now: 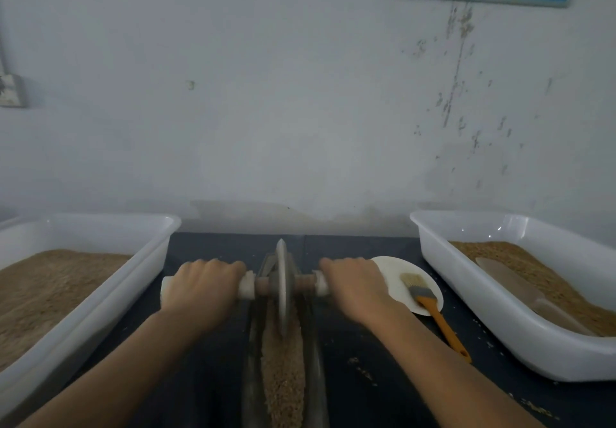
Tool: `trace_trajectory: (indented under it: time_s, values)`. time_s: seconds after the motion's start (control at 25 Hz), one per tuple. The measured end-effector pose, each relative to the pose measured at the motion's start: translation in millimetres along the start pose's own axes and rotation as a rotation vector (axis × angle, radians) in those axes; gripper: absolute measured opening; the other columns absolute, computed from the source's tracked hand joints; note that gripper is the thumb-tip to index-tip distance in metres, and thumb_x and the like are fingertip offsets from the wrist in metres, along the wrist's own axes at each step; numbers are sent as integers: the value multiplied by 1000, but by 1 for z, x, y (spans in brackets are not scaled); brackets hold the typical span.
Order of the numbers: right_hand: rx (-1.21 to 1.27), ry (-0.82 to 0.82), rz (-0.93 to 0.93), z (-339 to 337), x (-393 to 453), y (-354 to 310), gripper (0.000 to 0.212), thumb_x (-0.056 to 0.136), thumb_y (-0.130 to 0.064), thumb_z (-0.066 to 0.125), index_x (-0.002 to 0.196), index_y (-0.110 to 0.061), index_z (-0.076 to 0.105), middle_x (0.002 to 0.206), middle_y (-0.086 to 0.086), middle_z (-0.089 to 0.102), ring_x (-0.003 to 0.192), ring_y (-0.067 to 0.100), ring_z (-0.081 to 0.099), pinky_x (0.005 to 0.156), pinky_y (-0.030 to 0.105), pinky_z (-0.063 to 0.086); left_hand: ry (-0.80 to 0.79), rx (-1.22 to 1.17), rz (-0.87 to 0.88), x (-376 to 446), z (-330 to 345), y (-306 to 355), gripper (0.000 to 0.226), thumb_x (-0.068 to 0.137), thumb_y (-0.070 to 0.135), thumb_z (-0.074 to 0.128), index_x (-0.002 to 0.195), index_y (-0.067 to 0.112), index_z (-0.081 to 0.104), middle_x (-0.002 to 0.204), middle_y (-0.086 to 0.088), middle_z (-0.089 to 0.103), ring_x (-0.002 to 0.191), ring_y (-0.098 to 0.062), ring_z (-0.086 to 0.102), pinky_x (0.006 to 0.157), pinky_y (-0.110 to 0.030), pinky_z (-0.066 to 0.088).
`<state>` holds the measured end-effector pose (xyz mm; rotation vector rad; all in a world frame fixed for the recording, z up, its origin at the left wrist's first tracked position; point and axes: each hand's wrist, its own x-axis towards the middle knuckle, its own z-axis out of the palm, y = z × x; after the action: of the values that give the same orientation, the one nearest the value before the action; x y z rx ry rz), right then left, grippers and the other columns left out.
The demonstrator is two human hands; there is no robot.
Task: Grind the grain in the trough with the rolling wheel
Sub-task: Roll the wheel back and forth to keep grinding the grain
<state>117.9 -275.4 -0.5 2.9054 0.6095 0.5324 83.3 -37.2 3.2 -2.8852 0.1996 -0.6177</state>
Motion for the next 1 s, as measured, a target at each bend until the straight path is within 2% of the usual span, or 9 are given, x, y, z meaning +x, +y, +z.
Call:
trace_trajectory:
  time_s: [0.16,0.28,0.32,0.4,0.44,0.6,0.76,0.92,1.0]
  values:
    - [75,-27,-70,-1,-30,2,24,83,-31,62,100,-24,47,98,2,65,88,29,61,72,38,44,40,-6,82,-23,-1,-2,28,77,45,64,89,37,40,80,13,53,68,-8,48,61,-26,30]
    - [165,-148,-176,-12,-88,0,23,84,-36,57,89,-33,34,93,-4,60,81,23,58,71,38,43,147,-158,290,-75,-15,0,51,36,44,84,72,35,48,56,13,47,45,-10,53,46,-23,25]
    - [159,-196,-195,-15,-99,1,27,84,-36,55,87,-35,29,93,-5,58,81,23,57,67,36,39,137,-207,287,-86,-20,1,53,33,45,84,71,35,48,55,14,47,44,-9,53,42,-21,28]
    - [133,-224,-205,-17,-102,3,31,82,-34,56,85,-36,25,92,-5,57,80,24,57,63,36,32,37,-183,256,-96,-24,-1,50,51,57,74,86,40,43,67,18,50,61,-4,58,51,-24,40]
    - [119,-186,-201,-16,-97,2,31,81,-34,58,86,-34,28,91,-5,58,79,24,57,63,36,35,7,-141,239,-91,-22,0,44,63,61,63,92,44,35,75,18,48,72,-2,56,61,-25,38]
    - [33,12,-95,-1,-36,2,24,80,-27,64,97,-24,47,92,2,65,82,29,62,66,38,43,27,20,86,-32,-1,-2,29,84,50,52,88,40,25,84,16,47,72,-3,40,64,-25,26]
    - [-3,39,-16,3,5,4,24,82,-27,64,101,-21,50,96,5,66,84,32,62,62,35,32,57,25,19,10,6,-3,19,86,42,54,91,35,37,92,12,61,80,-10,57,64,-27,31]
    - [97,-65,-107,-4,-60,0,25,82,-31,64,97,-27,44,94,-2,63,84,23,61,71,40,47,28,-14,108,-48,-8,3,38,73,49,66,85,40,31,73,14,47,67,-4,49,58,-26,26]
    - [109,-101,-154,-19,-95,-4,26,80,-33,62,95,-31,41,92,-6,59,80,19,59,68,38,47,15,-96,133,-81,-23,3,43,70,59,62,85,48,24,72,20,39,70,1,44,60,-23,26]
